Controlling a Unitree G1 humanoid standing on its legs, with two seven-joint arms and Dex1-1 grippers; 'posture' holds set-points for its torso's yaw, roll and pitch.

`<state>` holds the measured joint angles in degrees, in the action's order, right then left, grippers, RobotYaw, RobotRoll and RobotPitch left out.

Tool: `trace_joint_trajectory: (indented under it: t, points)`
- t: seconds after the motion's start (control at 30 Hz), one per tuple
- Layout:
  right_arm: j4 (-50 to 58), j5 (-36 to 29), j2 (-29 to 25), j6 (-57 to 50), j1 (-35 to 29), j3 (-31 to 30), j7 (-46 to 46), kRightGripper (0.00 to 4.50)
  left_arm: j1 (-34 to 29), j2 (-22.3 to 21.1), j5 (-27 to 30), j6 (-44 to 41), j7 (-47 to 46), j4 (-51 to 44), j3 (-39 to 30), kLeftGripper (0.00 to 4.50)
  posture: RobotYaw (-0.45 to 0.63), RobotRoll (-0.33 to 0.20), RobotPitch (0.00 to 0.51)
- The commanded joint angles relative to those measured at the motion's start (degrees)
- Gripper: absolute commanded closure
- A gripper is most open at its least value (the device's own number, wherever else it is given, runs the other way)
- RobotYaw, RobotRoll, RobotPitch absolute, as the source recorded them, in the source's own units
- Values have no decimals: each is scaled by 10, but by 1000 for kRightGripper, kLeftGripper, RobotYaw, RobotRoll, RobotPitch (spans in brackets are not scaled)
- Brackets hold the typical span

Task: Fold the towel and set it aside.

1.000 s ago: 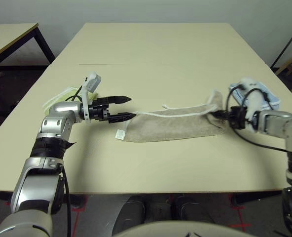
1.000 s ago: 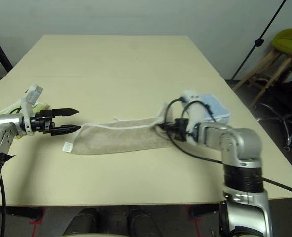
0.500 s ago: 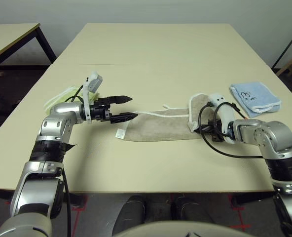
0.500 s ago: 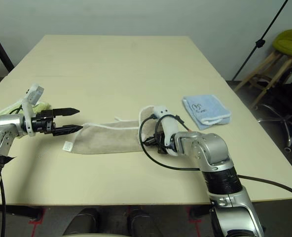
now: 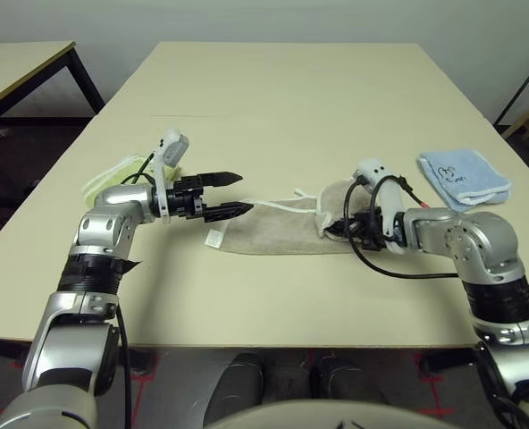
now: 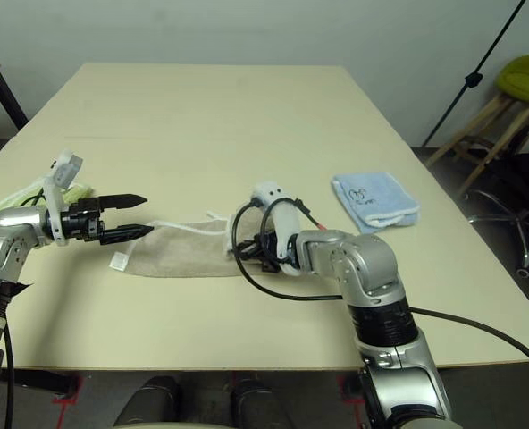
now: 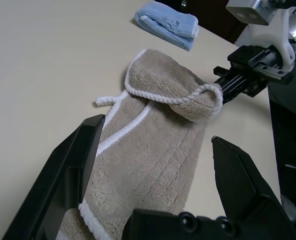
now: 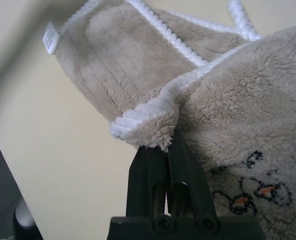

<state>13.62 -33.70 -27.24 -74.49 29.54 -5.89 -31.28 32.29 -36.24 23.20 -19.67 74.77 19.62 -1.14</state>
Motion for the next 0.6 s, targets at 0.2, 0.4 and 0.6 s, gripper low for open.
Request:
trace_joint_trajectory:
  t: [0.2,0.4,0.6]
  points:
    - [31,34,-113,45,-8,-94,-72,3125,1,1,5,-13,-3,-15,0,0,51,0,50]
    - [58,12,-215,70,33,-94,-181,864,13,1,0,-13,1,-4,3,0,40,0,42]
    - [49,1,-289,87,85,-80,-275,63,22,11,-2,-13,-5,-8,8,0,39,0,34]
